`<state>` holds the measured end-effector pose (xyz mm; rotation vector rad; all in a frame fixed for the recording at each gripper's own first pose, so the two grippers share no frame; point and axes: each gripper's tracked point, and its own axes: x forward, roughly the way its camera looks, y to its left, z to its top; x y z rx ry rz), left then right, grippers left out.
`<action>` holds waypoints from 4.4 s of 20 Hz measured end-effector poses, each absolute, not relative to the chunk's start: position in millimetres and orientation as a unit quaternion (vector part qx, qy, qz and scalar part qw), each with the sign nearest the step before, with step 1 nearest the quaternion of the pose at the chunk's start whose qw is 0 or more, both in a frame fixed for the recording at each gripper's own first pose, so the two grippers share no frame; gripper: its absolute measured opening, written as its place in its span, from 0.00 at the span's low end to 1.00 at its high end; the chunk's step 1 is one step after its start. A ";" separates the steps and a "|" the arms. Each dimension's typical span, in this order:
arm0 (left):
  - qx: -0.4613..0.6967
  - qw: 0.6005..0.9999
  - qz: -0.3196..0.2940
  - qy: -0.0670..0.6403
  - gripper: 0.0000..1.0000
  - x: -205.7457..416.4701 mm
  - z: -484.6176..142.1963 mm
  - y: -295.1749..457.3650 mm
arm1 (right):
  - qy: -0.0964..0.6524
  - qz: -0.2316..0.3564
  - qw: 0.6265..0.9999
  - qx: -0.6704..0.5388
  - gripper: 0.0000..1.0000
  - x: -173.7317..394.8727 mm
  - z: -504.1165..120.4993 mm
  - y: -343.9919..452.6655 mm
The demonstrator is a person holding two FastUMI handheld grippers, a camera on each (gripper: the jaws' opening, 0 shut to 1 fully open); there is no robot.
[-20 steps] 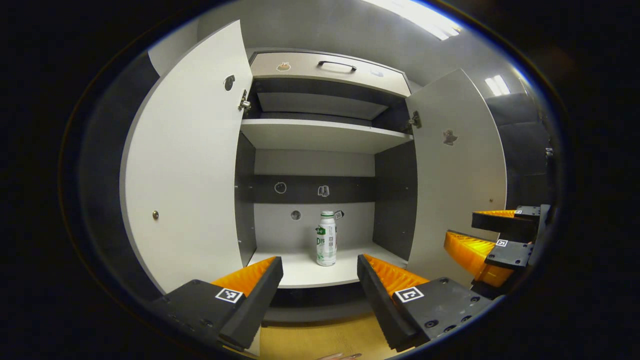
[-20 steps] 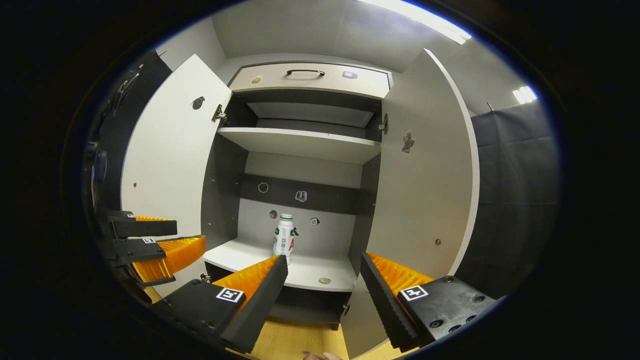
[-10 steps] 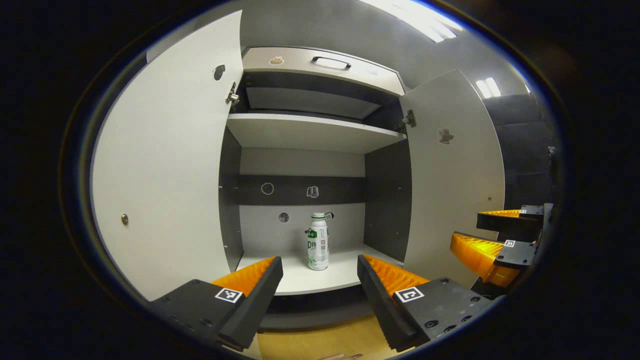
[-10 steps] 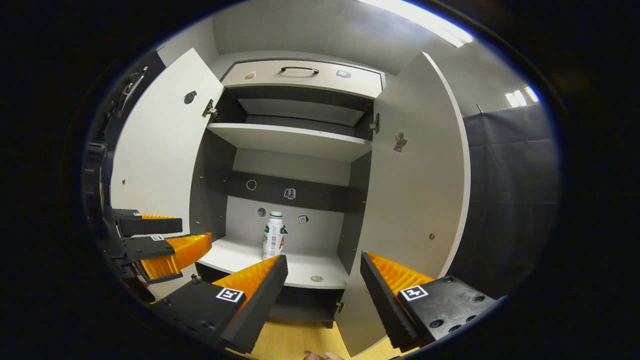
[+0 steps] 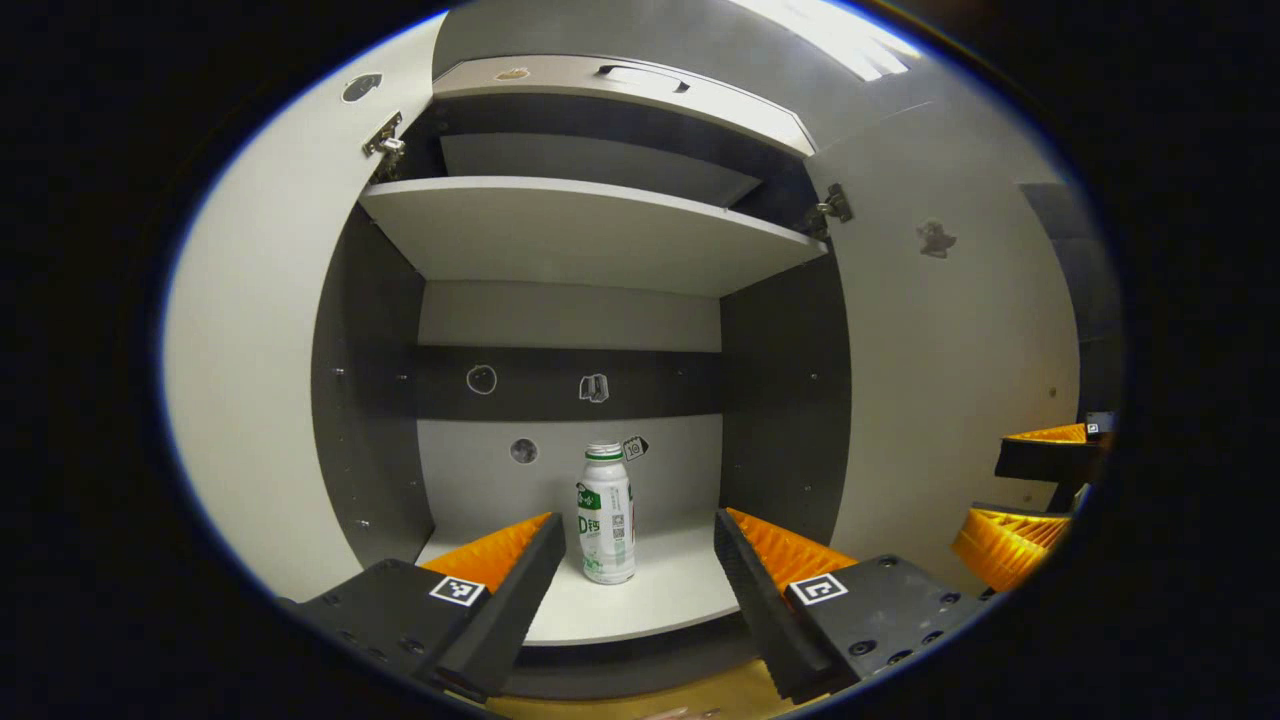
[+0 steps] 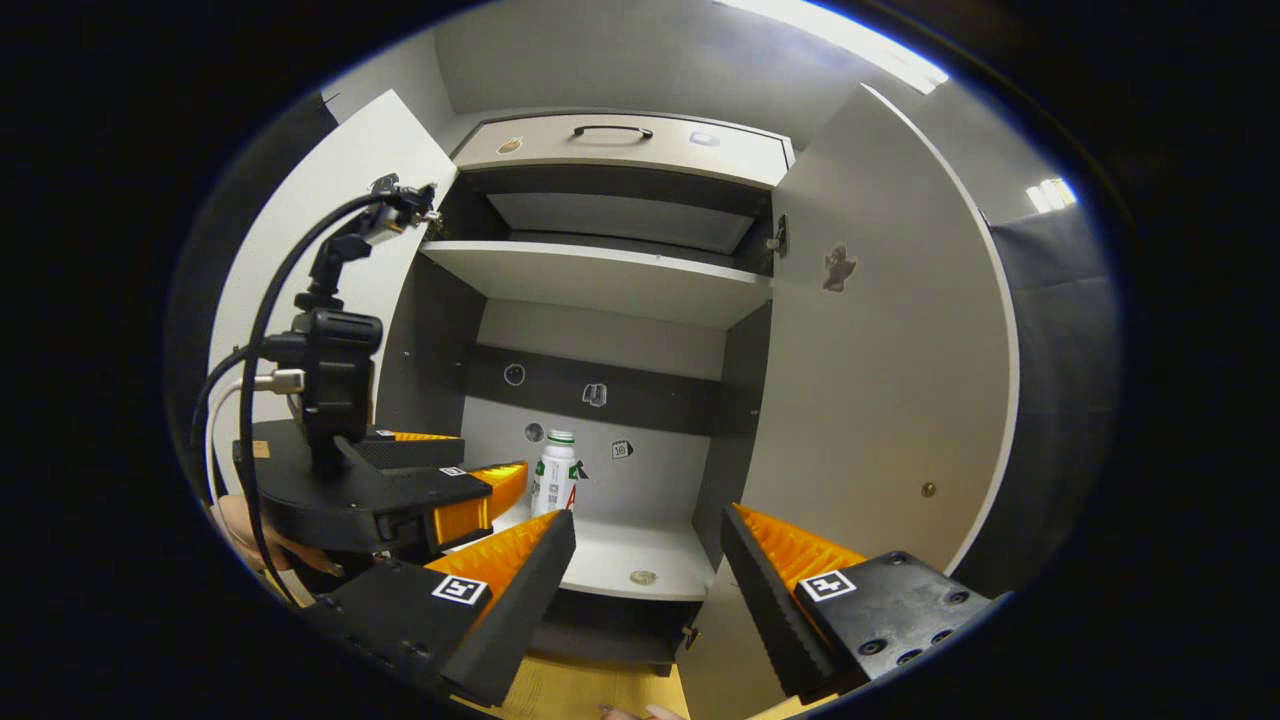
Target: Grasp the bottle in the cabinet with the left hand and place it on the coaster, then close the right door with the right hand and the left door with the left hand.
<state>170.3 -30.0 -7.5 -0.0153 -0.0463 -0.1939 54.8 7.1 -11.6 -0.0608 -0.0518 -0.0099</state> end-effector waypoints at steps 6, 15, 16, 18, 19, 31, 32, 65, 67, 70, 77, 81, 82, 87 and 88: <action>0.006 0.998 -0.069 -0.008 0.95 245.2 -30.4 -29.0 | -0.013 0.029 0.999 -0.032 0.97 100.9 -33.6 1.3; -0.016 0.999 -0.047 0.005 0.94 308.2 -54.2 -13.9 | 0.006 0.071 0.997 -0.028 0.97 145.7 -61.8 11.3; -0.014 0.999 -0.044 0.009 0.94 313.0 -56.4 -11.2 | 0.007 0.071 0.997 -0.027 0.97 148.7 -63.8 10.9; -0.010 0.999 -0.044 0.012 0.94 321.6 -62.5 -10.3 | 0.011 0.071 0.997 -0.026 0.97 154.6 -69.3 9.9; -0.010 0.999 -0.049 0.013 0.94 325.0 -64.7 -12.7 | 0.017 0.069 0.997 -0.028 0.97 158.1 -73.8 9.7; -0.004 0.998 -0.060 0.001 0.83 349.3 -73.8 -19.6 | 0.029 0.075 0.997 -0.022 0.97 174.0 -88.3 12.1; -0.006 0.998 -0.066 0.002 0.77 348.6 -72.8 -22.1 | 0.030 0.074 0.997 -0.023 0.98 173.8 -88.5 11.7; -0.062 0.983 -0.173 0.028 0.72 14.4 -130.4 -20.7 | 0.001 0.001 0.994 -0.112 0.97 9.2 -96.3 24.2; -0.060 0.981 -0.180 0.028 0.72 -3.5 -155.4 -29.5 | 0.007 0.005 0.994 -0.110 0.97 7.0 -113.7 21.5; -0.044 0.985 -0.163 0.034 0.72 -27.1 -197.4 -37.3 | 0.023 0.020 0.995 -0.100 0.97 7.9 -144.1 18.2; -0.056 0.987 -0.137 0.058 0.73 -72.1 -295.0 -70.1 | 0.045 0.049 0.994 -0.082 0.98 -8.1 -204.7 15.8; -0.038 0.991 -0.116 0.055 0.72 -81.3 -323.4 -72.2 | 0.076 0.073 0.992 -0.067 0.98 -21.4 -231.2 22.9; -0.038 0.991 -0.115 0.054 0.72 -81.8 -326.9 -73.5 | 0.079 0.080 0.991 -0.068 0.98 -24.4 -234.0 25.6; -0.050 0.991 -0.113 0.056 0.74 -87.1 -349.8 -83.2 | 0.066 0.101 0.989 -0.087 0.98 -33.0 -232.0 28.9; -0.047 0.992 -0.106 0.058 0.74 -88.2 -352.9 -82.0 | 0.065 0.104 0.989 -0.084 0.98 -34.5 -232.1 29.3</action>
